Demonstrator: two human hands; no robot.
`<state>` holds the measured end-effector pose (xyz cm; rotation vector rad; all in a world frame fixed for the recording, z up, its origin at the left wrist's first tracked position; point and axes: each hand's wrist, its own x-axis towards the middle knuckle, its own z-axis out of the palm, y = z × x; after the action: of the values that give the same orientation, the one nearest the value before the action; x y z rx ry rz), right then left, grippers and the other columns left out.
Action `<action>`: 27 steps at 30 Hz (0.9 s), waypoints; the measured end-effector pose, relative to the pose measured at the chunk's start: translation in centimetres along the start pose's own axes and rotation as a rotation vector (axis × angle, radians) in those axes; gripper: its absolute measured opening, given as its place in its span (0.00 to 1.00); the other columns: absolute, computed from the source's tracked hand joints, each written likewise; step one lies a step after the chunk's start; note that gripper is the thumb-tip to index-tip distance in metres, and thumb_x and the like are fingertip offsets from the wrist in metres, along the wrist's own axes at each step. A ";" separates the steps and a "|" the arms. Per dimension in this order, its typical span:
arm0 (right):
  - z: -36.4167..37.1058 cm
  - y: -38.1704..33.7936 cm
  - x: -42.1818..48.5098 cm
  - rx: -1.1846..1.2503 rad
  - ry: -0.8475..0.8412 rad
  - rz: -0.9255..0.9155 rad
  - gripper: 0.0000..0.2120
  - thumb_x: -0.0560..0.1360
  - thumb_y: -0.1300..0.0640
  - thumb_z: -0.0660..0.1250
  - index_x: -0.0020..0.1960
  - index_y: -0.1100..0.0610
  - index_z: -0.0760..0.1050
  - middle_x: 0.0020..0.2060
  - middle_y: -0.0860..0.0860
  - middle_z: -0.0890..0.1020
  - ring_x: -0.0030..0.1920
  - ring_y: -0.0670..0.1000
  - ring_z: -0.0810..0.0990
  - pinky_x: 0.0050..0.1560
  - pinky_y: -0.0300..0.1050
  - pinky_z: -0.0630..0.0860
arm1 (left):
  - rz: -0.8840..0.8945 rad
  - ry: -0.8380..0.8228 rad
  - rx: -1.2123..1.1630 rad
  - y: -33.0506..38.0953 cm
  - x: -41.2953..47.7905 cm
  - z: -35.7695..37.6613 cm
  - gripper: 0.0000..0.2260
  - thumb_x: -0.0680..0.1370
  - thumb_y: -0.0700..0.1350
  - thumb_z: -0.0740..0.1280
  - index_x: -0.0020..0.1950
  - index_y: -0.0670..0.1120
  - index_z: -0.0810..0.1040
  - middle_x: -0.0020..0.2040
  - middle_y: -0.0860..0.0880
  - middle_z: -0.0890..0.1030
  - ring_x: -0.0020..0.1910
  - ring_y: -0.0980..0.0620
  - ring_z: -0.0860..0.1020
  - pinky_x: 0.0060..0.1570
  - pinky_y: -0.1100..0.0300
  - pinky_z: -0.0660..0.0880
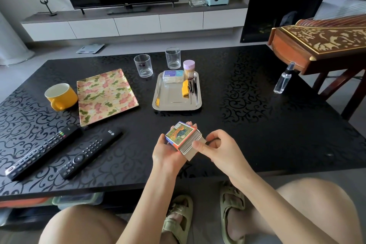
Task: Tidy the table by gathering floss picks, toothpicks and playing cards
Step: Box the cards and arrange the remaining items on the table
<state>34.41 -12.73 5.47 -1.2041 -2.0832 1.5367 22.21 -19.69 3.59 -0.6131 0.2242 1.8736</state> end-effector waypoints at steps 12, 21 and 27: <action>-1.3 -2.0 0.6 0.310 -0.201 0.081 0.08 0.76 0.59 0.66 0.49 0.65 0.77 0.36 0.57 0.83 0.32 0.52 0.82 0.32 0.43 0.78 | 0.034 -0.080 0.310 -0.1 -0.6 -2.5 0.11 0.78 0.44 0.59 0.47 0.39 0.78 0.51 0.36 0.81 0.47 0.37 0.81 0.49 0.46 0.77; -4.1 -1.7 0.8 0.141 -0.446 -0.062 0.06 0.68 0.56 0.66 0.41 0.59 0.74 0.33 0.54 0.77 0.32 0.48 0.74 0.28 0.37 0.68 | 0.173 -0.008 1.609 0.8 -2.3 -0.6 0.31 0.66 0.70 0.67 0.56 0.48 0.72 0.53 0.42 0.80 0.49 0.45 0.82 0.54 0.48 0.79; -4.3 -2.6 0.5 0.169 -0.561 -0.059 0.05 0.65 0.57 0.64 0.39 0.57 0.75 0.37 0.54 0.78 0.40 0.51 0.77 0.38 0.45 0.70 | -0.179 -0.141 1.481 -1.1 -2.6 0.3 0.27 0.67 0.67 0.67 0.58 0.49 0.79 0.59 0.39 0.79 0.58 0.40 0.78 0.54 0.45 0.76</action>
<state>35.69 -9.80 9.34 -0.6953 -2.2122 2.1569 23.83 -21.26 5.38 0.5049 1.2414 1.1093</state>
